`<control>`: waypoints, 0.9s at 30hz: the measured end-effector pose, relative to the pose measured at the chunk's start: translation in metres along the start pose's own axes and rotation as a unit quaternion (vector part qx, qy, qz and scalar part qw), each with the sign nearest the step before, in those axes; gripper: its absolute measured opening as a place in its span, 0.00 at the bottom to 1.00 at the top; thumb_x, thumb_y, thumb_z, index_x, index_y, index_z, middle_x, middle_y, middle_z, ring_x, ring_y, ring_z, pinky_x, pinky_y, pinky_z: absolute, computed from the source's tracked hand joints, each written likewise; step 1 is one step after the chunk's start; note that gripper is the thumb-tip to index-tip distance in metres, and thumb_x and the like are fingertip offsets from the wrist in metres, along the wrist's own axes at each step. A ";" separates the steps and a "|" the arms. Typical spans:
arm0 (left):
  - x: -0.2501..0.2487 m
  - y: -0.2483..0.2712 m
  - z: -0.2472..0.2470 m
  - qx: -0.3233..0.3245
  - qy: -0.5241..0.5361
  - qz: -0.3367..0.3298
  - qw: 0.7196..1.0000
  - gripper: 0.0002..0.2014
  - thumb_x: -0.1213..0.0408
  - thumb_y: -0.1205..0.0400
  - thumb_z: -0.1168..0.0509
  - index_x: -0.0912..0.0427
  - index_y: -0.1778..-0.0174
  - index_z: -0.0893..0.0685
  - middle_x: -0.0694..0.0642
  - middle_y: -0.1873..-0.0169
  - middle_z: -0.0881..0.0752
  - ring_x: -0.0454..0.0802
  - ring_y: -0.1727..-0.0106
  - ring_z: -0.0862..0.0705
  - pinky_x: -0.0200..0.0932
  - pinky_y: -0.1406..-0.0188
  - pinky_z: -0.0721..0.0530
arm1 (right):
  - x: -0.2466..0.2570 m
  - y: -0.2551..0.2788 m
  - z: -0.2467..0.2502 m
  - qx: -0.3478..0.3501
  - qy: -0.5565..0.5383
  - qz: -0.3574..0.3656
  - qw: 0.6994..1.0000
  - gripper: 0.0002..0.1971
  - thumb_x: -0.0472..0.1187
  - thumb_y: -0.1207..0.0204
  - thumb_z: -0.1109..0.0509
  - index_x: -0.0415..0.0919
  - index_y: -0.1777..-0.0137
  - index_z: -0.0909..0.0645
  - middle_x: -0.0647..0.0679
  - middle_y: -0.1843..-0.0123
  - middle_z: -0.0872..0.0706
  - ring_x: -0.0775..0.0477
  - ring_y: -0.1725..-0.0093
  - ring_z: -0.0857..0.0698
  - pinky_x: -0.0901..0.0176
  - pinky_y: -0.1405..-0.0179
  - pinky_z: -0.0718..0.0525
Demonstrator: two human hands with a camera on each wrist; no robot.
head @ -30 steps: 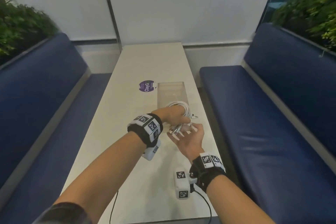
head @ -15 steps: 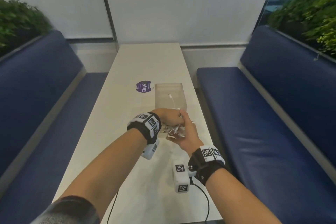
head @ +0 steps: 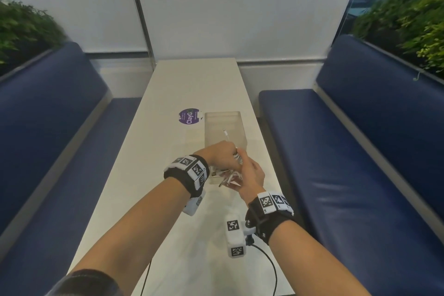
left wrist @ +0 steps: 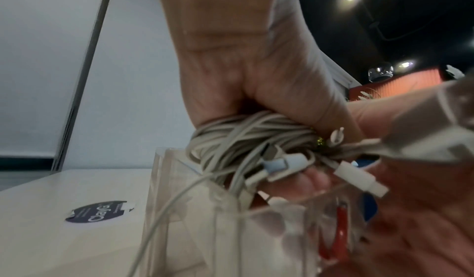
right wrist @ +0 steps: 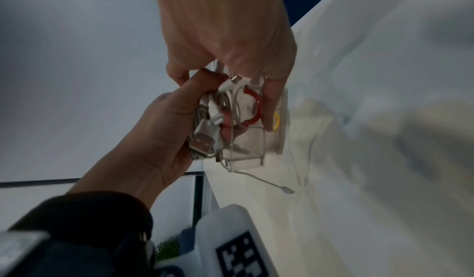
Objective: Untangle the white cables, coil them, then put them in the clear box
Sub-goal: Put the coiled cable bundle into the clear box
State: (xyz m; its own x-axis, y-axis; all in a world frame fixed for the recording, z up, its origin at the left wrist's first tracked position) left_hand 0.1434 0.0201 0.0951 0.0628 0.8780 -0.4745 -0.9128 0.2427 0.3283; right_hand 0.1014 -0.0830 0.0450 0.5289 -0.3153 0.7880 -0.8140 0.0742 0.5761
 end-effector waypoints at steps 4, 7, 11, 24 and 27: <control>-0.003 0.007 0.002 -0.070 -0.042 -0.053 0.995 0.20 0.51 0.25 0.24 0.56 0.74 0.25 0.52 0.77 0.25 0.48 0.74 0.30 0.43 0.71 0.30 | 0.001 -0.003 0.004 -0.006 0.012 0.014 1.000 0.13 0.52 0.33 0.19 0.45 0.54 0.09 0.39 0.59 0.08 0.36 0.61 0.08 0.41 0.70 0.08; -0.007 0.013 0.007 -0.140 -0.108 -0.071 0.982 0.14 0.48 0.28 0.25 0.51 0.62 0.22 0.49 0.66 0.17 0.48 0.61 0.23 0.46 0.58 0.23 | -0.001 -0.005 0.009 -0.005 0.001 0.016 1.000 0.08 0.47 0.28 0.21 0.43 0.55 0.08 0.36 0.58 0.08 0.32 0.60 0.08 0.37 0.70 0.09; -0.009 0.023 0.003 -0.181 -0.216 -0.071 0.957 0.20 0.40 0.20 0.34 0.49 0.41 0.15 0.52 0.44 0.16 0.52 0.38 0.24 0.54 0.39 0.28 | -0.003 -0.007 0.013 -0.004 -0.002 0.023 1.000 0.07 0.43 0.22 0.25 0.42 0.50 0.09 0.35 0.55 0.09 0.31 0.60 0.09 0.35 0.69 0.09; -0.004 0.030 -0.021 -0.233 -0.300 -0.095 0.920 0.16 0.53 0.11 0.42 0.48 0.29 0.19 0.50 0.35 0.12 0.54 0.32 0.17 0.55 0.33 0.32 | -0.006 -0.011 0.010 0.030 -0.028 0.022 0.999 0.13 0.39 0.28 0.23 0.41 0.44 0.11 0.34 0.54 0.08 0.33 0.62 0.09 0.32 0.63 0.09; 0.000 0.021 -0.036 -0.188 -0.285 -0.049 0.939 0.18 0.58 0.11 0.41 0.56 0.25 0.24 0.56 0.30 0.17 0.57 0.26 0.23 0.60 0.27 0.26 | -0.006 -0.013 0.010 0.027 -0.034 0.024 0.999 0.14 0.36 0.25 0.24 0.42 0.39 0.14 0.35 0.52 0.09 0.32 0.55 0.08 0.39 0.67 0.08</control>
State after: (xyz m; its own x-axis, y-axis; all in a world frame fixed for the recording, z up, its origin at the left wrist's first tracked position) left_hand 0.1098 0.0102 0.0732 0.2627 0.9629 0.0619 -0.9623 0.2662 -0.0565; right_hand 0.1067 -0.0921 0.0307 0.4725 -0.3765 0.7969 -0.8511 0.0401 0.5235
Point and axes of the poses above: each hand's wrist, its own y-axis away from the middle knuckle, its own z-axis out of the back of the hand, x = y × z, the point moved 6 cm from there along -y, towards the middle knuckle
